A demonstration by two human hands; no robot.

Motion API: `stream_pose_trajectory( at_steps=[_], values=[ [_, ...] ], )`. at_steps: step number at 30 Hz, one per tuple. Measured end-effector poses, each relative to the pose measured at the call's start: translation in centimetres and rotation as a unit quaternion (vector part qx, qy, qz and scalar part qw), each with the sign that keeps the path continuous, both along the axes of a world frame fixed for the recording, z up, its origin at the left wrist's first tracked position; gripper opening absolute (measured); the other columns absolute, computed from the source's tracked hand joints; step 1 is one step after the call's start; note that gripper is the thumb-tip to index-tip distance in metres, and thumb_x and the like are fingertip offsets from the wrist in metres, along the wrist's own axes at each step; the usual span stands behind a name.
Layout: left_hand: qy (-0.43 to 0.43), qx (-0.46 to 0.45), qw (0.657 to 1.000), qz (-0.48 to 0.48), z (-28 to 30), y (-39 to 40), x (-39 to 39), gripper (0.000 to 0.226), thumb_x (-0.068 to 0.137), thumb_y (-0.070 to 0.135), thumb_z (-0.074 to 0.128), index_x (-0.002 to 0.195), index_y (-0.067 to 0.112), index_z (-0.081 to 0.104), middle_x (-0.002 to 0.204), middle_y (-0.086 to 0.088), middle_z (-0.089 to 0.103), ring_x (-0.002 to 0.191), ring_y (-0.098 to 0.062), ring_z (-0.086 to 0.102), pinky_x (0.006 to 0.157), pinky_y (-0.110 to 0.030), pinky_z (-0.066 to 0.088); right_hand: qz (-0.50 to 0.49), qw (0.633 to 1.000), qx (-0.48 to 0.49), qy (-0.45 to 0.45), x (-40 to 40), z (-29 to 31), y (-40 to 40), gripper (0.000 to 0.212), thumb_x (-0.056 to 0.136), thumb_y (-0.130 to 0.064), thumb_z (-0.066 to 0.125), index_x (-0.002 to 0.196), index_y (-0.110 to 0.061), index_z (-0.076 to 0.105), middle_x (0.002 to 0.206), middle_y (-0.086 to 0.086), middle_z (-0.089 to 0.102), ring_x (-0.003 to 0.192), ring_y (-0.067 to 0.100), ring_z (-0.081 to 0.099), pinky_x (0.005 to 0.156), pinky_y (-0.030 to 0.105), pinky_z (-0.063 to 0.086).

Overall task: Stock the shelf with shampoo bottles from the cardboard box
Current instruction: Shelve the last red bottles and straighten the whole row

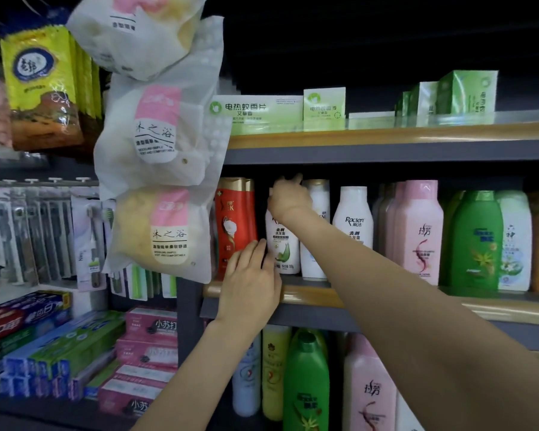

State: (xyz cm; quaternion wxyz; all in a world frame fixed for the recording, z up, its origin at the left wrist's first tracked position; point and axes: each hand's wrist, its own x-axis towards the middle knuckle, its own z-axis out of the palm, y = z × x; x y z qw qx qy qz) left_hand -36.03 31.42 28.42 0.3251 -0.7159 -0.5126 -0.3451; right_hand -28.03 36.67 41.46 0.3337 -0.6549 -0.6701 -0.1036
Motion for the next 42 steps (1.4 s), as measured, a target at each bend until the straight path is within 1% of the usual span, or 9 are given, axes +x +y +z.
stream_pose_trajectory(
  at_steps=[5, 10, 14, 18, 22, 27, 32, 38, 42],
  values=[
    [0.010, 0.002, 1.000, 0.007, -0.4, 0.1, -0.1, 0.046, 0.085, 0.034, 0.034, 0.095, 0.011, 0.073, 0.101, -0.001, 0.073, 0.098, -0.017, 0.067, 0.091, -0.031, 0.034, 0.090, 0.993, -0.034, 0.062, 0.4, 0.1, -1.1, 0.029, 0.092, -0.019, 0.053, 0.116, -0.004, 0.046, 0.109, 0.016, 0.066, 0.089, 0.034, 0.070, 0.069, 0.035, 0.054],
    [-0.008, 0.010, 1.000, 0.013, -0.3, -0.2, 0.1, 0.047, 0.087, 0.037, 0.033, 0.095, 0.012, 0.072, 0.099, 0.000, 0.073, 0.093, -0.019, 0.066, 0.085, -0.031, 0.031, 0.166, 0.978, -0.056, 0.114, 1.3, 0.4, -2.5, 0.042, 0.088, -0.020, 0.062, 0.122, -0.001, 0.046, 0.120, 0.019, 0.059, 0.082, 0.036, 0.071, 0.075, 0.039, 0.057],
    [-0.049, -0.001, 0.999, 0.005, -0.6, -0.8, 0.1, 0.039, 0.085, 0.034, 0.035, 0.092, 0.014, 0.068, 0.102, -0.004, 0.068, 0.085, -0.024, 0.064, 0.074, -0.037, 0.049, 0.217, 0.955, -0.118, 0.165, 1.6, 1.6, -3.0, 0.052, 0.085, -0.018, 0.066, 0.128, -0.004, 0.040, 0.107, 0.016, 0.057, 0.051, 0.020, 0.066, 0.053, 0.026, 0.054],
    [-0.065, -0.019, 0.998, -0.012, -1.2, -0.7, -0.1, 0.039, 0.085, 0.033, 0.034, 0.099, 0.013, 0.063, 0.108, -0.010, 0.063, 0.085, -0.028, 0.062, 0.068, -0.038, 0.052, 0.203, 0.958, -0.137, 0.151, 1.4, 1.9, -3.0, 0.054, 0.086, -0.021, 0.065, 0.130, -0.003, 0.039, 0.107, 0.015, 0.056, 0.063, 0.027, 0.063, 0.067, 0.032, 0.055],
    [-0.061, 0.002, 0.998, -0.021, -1.1, -0.9, -0.3, 0.037, 0.086, 0.032, 0.034, 0.103, 0.015, 0.061, 0.112, -0.012, 0.061, 0.090, -0.029, 0.061, 0.072, -0.039, 0.052, 0.179, 0.972, -0.117, 0.096, 1.5, 1.6, -2.8, 0.053, 0.093, -0.026, 0.054, 0.137, -0.005, 0.034, 0.123, 0.017, 0.056, 0.053, 0.019, 0.061, 0.039, 0.021, 0.043],
    [-0.051, 0.016, 0.998, -0.030, -1.2, -1.2, 0.5, 0.038, 0.085, 0.032, 0.035, 0.107, 0.018, 0.063, 0.116, -0.008, 0.061, 0.100, -0.026, 0.060, 0.078, -0.038, 0.051, 0.189, 0.976, -0.067, 0.088, 2.1, 0.7, -3.4, 0.050, 0.092, -0.025, 0.055, 0.134, -0.004, 0.038, 0.106, 0.014, 0.060, 0.035, 0.008, 0.056, 0.032, 0.017, 0.043],
    [-0.042, 0.029, 0.998, -0.047, -0.9, -1.2, 1.3, 0.039, 0.085, 0.030, 0.034, 0.108, 0.018, 0.063, 0.115, -0.007, 0.061, 0.103, -0.024, 0.059, 0.081, -0.036, 0.050, 0.087, 0.987, 0.130, -0.036, 5.1, -0.4, -5.6, 0.033, 0.092, -0.012, 0.044, 0.122, -0.011, 0.057, 0.119, 0.017, 0.060, 0.103, 0.038, 0.059, 0.084, 0.041, 0.049],
    [-0.034, 0.021, 0.998, -0.046, -1.2, -0.9, 2.7, 0.039, 0.084, 0.032, 0.034, 0.105, 0.021, 0.065, 0.117, -0.004, 0.061, 0.107, -0.023, 0.053, 0.081, -0.037, 0.051, 0.000, 0.992, 0.045, -0.114, 6.1, 0.0, -5.6, 0.045, 0.094, -0.013, 0.044, 0.138, -0.014, 0.036, 0.131, 0.022, 0.043, 0.111, 0.043, 0.052, 0.077, 0.037, 0.039],
    [-0.033, 0.010, 0.998, -0.047, -1.3, -1.2, 3.0, 0.038, 0.085, 0.032, 0.035, 0.106, 0.020, 0.065, 0.118, -0.006, 0.060, 0.108, -0.024, 0.052, 0.081, -0.038, 0.050, 0.009, 0.999, -0.024, -0.036, 4.7, 0.8, -3.9, 0.044, 0.091, -0.023, 0.048, 0.132, -0.009, 0.039, 0.132, 0.022, 0.047, 0.118, 0.034, 0.053, 0.090, 0.035, 0.046]
  ],
)
